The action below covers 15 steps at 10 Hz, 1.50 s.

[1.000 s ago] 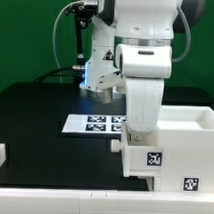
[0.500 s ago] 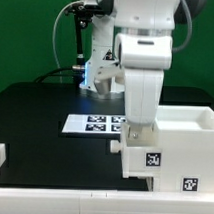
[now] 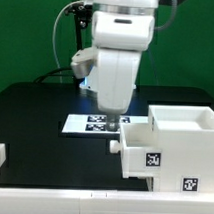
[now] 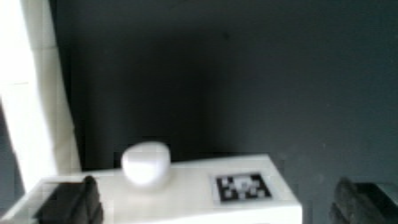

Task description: Assemble drawer

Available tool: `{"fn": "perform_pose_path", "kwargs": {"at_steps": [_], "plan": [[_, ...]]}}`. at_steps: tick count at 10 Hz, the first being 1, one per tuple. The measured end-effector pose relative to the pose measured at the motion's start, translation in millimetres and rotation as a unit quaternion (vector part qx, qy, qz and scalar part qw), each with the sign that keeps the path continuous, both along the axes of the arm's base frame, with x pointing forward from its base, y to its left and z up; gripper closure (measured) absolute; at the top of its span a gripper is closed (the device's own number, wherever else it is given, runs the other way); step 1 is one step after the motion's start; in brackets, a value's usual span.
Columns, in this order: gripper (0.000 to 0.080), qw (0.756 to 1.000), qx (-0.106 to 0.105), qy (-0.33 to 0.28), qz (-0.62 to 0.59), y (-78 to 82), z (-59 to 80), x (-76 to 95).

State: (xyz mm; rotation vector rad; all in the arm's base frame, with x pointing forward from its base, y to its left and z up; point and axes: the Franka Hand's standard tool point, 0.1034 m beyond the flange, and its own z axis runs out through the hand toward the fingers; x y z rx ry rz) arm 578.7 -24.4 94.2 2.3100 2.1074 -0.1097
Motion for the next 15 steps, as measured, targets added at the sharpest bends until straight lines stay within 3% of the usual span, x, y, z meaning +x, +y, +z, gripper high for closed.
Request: {"fn": "perform_pose_path", "kwargs": {"at_steps": [2, 6, 12, 15], "plan": [[0.0151, 1.000, 0.002, 0.004, -0.008, -9.7, -7.7, -3.1], [0.0151, 1.000, 0.007, 0.015, -0.011, -3.6, -30.0, -23.8], [0.0151, 0.999, 0.013, 0.009, -0.037, 49.1, -33.4, -31.4], [0.0151, 0.998, 0.009, 0.008, -0.059, 54.1, -31.7, -32.4]]}}
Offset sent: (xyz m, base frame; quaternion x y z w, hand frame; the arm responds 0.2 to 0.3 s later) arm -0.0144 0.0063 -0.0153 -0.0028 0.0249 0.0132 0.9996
